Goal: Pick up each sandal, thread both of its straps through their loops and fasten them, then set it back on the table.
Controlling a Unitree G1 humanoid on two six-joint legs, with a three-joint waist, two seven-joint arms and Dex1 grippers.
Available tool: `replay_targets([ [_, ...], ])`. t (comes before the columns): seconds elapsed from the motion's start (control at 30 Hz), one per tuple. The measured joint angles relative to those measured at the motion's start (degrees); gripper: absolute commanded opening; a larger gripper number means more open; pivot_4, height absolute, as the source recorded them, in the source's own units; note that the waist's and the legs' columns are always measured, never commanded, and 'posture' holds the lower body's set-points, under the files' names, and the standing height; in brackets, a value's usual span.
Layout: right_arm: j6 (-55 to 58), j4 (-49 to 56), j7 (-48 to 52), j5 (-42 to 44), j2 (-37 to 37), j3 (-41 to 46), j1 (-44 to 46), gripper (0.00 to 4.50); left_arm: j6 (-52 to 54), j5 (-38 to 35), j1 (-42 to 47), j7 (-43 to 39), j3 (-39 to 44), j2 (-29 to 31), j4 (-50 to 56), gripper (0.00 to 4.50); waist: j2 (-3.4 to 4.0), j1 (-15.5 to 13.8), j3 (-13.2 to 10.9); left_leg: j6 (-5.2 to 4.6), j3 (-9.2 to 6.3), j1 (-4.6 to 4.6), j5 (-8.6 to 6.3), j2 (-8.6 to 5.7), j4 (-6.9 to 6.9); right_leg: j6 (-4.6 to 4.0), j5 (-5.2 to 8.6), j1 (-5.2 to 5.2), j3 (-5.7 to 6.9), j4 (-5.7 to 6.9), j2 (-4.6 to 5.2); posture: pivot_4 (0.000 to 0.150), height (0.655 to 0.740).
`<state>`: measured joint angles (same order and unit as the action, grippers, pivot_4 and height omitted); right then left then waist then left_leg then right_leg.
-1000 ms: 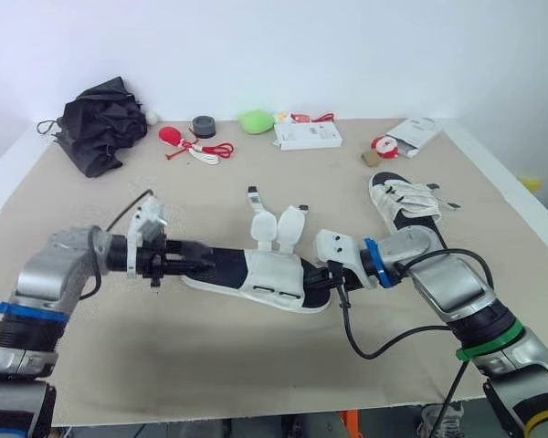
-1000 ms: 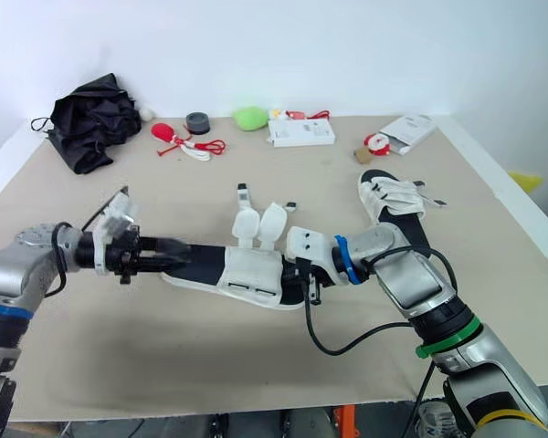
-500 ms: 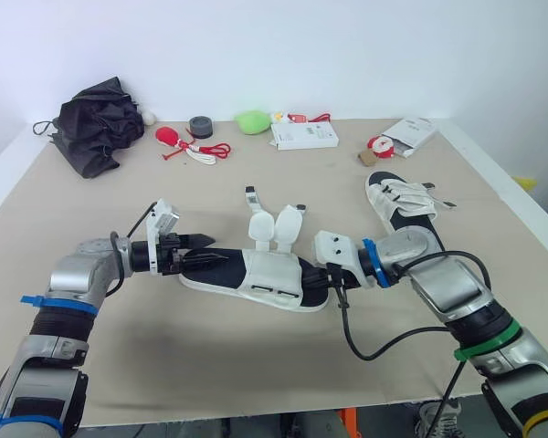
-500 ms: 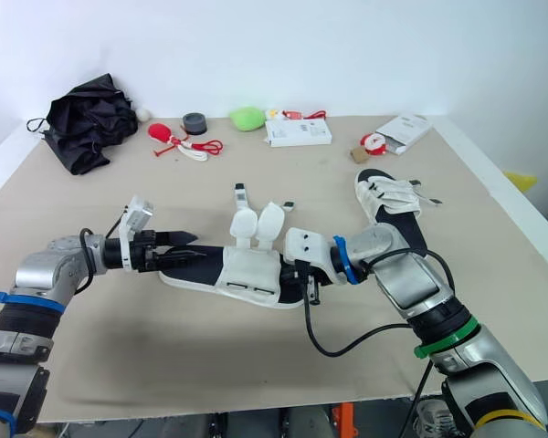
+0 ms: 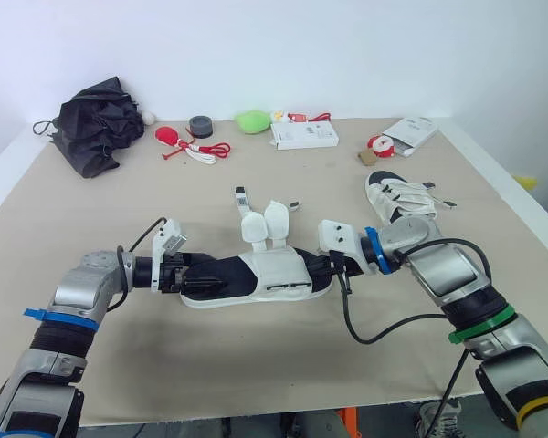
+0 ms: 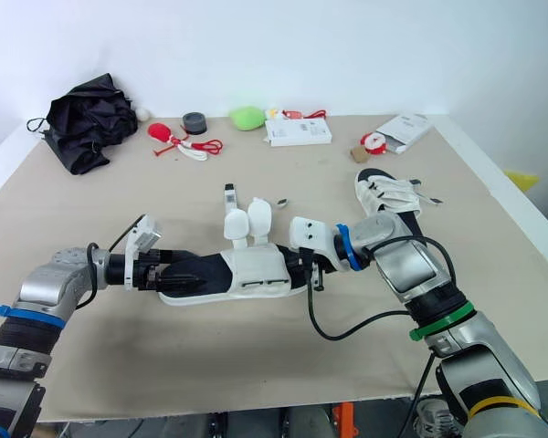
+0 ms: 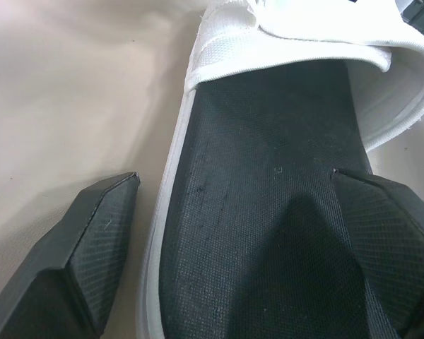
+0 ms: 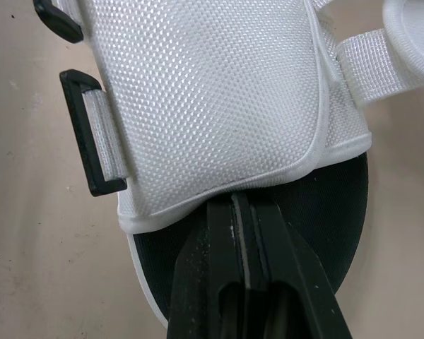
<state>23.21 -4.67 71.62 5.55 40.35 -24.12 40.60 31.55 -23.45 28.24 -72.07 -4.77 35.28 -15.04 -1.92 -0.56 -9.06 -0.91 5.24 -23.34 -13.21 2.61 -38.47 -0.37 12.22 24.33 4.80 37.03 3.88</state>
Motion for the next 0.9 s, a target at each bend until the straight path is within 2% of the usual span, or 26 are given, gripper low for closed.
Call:
replay_targets([
  [0.2, 7.69, 0.59, 1.69, 5.51, -1.75, 3.37, -1.89, 0.00, -3.25, 1.36, 0.75, 1.82, 0.29, -1.53, -1.37, 4.48, 0.09, -0.13, -0.07, 0.01, -0.02, -0.15, -0.01, -0.04, 0.01, 0.21, -0.13, 0.10, -0.01, 0.00, 0.06, 0.150, 0.7400],
  [0.43, 11.75, 0.71, 1.71, 7.59, -2.93, 4.54, -2.40, 0.00, -4.94, 2.70, 0.98, 1.87, 0.29, -2.27, -1.75, 4.48, 0.16, -0.13, -0.10, 0.02, -0.07, -0.21, -0.01, -0.03, 0.06, 0.16, -0.10, 0.17, 0.11, 0.00, -0.11, 0.150, 0.7400],
  [0.9, 9.29, 2.51, 0.89, 2.54, -1.80, 1.49, -1.99, 0.00, -3.60, 3.04, 1.79, 2.17, 0.79, -3.05, -1.19, 4.48, 0.09, -0.20, -0.02, 0.02, -0.11, -0.09, -0.03, -0.07, 0.02, 0.00, 0.03, -0.01, 0.20, -0.03, 0.08, 0.150, 0.7400],
])
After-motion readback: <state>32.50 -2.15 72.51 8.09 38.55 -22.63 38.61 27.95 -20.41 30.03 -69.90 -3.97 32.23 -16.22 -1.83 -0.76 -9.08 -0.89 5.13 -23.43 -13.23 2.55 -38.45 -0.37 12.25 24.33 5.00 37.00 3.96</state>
